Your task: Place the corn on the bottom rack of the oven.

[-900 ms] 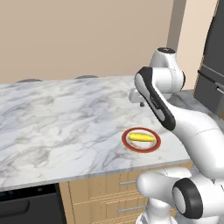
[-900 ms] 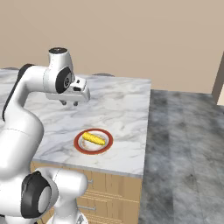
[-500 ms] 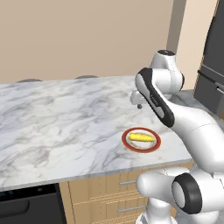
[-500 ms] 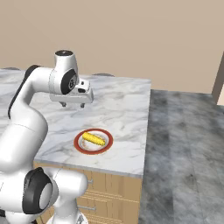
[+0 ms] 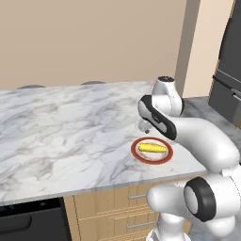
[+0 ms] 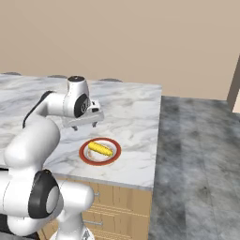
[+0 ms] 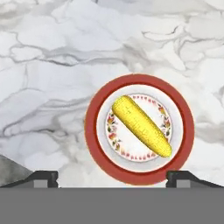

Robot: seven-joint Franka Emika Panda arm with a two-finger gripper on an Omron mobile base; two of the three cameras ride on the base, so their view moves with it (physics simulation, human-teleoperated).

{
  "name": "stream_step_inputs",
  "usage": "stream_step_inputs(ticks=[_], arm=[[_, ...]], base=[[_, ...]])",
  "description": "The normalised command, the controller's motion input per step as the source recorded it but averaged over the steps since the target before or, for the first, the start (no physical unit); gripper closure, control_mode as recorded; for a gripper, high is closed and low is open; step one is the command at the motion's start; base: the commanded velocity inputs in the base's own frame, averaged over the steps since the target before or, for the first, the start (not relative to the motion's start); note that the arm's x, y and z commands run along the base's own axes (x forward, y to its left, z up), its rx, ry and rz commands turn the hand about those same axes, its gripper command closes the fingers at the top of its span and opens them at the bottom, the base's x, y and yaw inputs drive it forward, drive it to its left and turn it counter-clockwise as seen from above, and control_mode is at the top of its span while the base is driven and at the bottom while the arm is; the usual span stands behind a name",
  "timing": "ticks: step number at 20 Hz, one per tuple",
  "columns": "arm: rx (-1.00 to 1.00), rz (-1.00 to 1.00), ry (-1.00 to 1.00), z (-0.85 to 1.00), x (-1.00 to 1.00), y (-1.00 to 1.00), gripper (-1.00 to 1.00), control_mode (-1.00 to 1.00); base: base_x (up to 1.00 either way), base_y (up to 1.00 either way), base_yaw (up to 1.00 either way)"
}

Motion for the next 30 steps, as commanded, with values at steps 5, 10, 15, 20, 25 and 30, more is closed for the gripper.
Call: stream_step_inputs(ticks=[5, 10, 15, 20, 25, 30], arm=[[-0.01, 0.32, 0.01, -0.67, 0.45, -0.29, -1.0, -1.0], [0.0, 0.28, 0.01, -0.37, 0.45, -0.05, -1.0, -1.0], [-0.05, 0.14, 0.11, -0.47, 0.24, 0.02, -1.0, -1.0], [-0.08, 0.1, 0.07, -0.5, 0.06, 0.0, -1.0, -1.0], [-0.04, 0.07, 0.0, -0.46, 0.0, 0.0, -1.0, -1.0], [-0.03, 0.05, 0.01, -0.45, 0.0, 0.0, -1.0, -1.0]], base=[[0.0, 0.0, 0.0], [0.0, 0.0, 0.0], [0.0, 0.0, 0.0], [0.0, 0.0, 0.0], [0.0, 0.0, 0.0], [0.0, 0.0, 0.0]])
